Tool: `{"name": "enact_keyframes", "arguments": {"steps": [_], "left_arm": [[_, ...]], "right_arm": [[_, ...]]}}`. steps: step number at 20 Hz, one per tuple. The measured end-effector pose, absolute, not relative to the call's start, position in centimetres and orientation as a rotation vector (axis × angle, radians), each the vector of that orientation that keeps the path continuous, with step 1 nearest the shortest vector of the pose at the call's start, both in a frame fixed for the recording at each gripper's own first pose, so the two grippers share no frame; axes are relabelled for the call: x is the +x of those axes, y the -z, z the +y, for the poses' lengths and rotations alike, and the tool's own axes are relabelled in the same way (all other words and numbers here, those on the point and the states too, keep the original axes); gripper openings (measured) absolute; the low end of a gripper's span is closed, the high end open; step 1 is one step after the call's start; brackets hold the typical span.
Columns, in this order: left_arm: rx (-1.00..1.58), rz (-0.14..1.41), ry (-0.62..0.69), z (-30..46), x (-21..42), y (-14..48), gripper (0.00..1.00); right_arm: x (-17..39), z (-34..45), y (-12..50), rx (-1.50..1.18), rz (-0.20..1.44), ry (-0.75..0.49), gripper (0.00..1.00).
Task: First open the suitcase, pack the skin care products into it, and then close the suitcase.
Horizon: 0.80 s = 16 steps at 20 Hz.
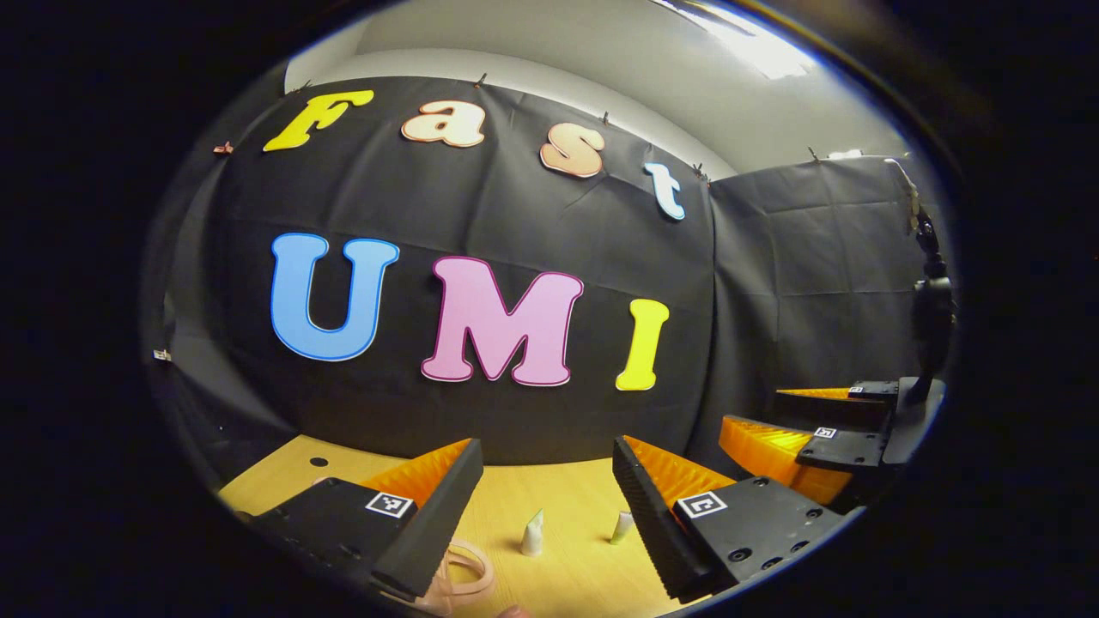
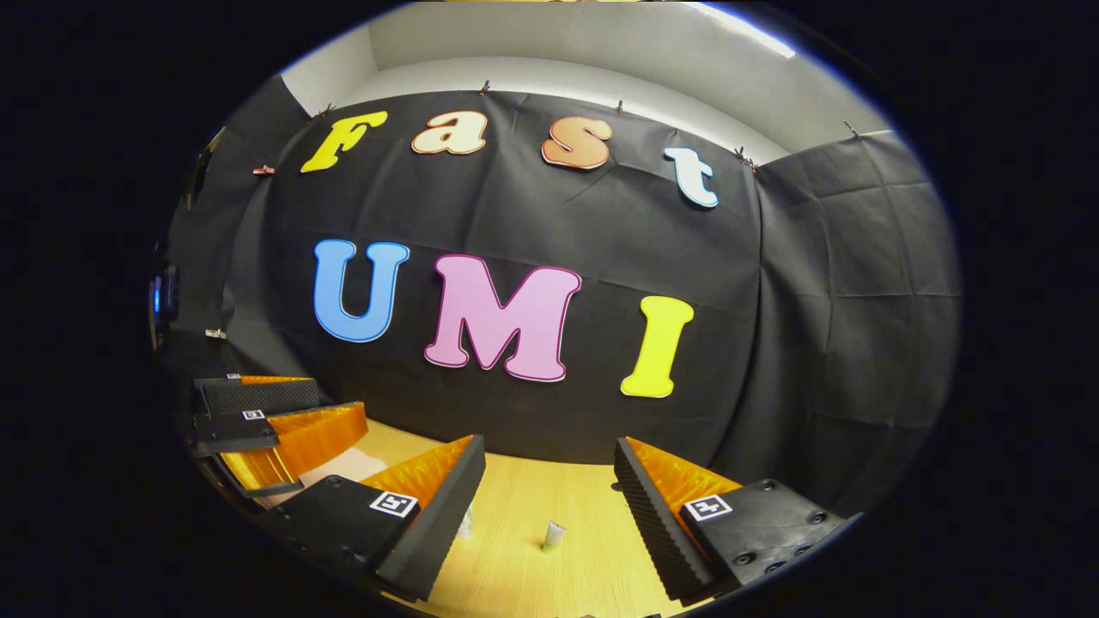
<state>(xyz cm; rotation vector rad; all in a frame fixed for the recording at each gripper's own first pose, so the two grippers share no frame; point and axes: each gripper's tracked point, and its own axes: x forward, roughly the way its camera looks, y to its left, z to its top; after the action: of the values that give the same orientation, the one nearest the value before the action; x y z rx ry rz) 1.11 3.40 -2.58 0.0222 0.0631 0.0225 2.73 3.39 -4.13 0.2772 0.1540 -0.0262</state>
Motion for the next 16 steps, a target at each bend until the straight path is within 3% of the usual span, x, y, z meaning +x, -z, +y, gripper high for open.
{"name": "enact_keyframes", "arguments": {"steps": [3, 7, 10, 15, 16], "left_arm": [[-0.023, 0.157, -0.008, 4.9, 2.2, 5.9, 0.95], [-0.025, 0.433, -0.024, 8.6, 3.4, 15.0, 0.96], [-0.108, 0.734, -0.077, 9.7, 3.2, 23.6, 0.96], [-0.134, 0.952, -0.152, 11.0, 4.7, 30.4, 0.96], [-0.12, 0.98, -0.154, 11.1, 5.0, 31.1, 0.88]], "right_arm": [[2.0, 2.4, 4.7, 0.287, 0.166, 0.059, 0.96], [0.7, 1.2, 6.6, 0.305, 0.207, 0.095, 0.96], [0.3, -0.5, 8.1, 0.308, 0.221, 0.095, 0.96], [0.7, -2.7, 10.7, 0.337, 0.256, 0.092, 0.95], [0.7, -3.3, 11.2, 0.343, 0.262, 0.092, 0.96]]}}
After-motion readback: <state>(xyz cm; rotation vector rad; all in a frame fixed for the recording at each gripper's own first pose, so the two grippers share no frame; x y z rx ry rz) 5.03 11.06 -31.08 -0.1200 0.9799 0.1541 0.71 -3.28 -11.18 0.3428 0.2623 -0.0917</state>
